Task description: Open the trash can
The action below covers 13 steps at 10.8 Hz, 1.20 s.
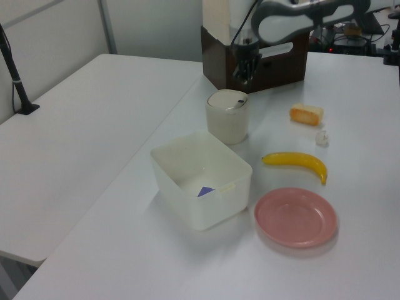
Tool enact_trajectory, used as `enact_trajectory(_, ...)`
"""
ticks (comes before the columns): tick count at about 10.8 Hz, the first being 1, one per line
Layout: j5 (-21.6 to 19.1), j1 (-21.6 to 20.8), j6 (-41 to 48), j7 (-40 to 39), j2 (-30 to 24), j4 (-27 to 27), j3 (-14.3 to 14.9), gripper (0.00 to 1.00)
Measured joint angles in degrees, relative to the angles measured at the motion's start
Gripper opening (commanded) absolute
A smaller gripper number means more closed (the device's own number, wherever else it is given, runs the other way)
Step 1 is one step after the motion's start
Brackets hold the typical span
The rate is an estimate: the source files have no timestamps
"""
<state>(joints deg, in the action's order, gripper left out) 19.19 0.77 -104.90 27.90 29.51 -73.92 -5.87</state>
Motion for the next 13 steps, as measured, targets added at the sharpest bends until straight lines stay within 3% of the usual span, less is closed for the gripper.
enact_trajectory(2,2.36,-1.85,-1.84,4.42,2.8,1.29,0.06,0.0)
enact_trajectory(9,2.41,-2.53,-1.37,6.09,2.84,3.36,0.08,0.0)
enact_trajectory(11,1.62,-1.22,0.5,6.48,0.62,5.61,0.37,0.0)
enact_trajectory(13,-3.1,2.45,4.1,4.8,-6.06,6.6,0.45,0.0)
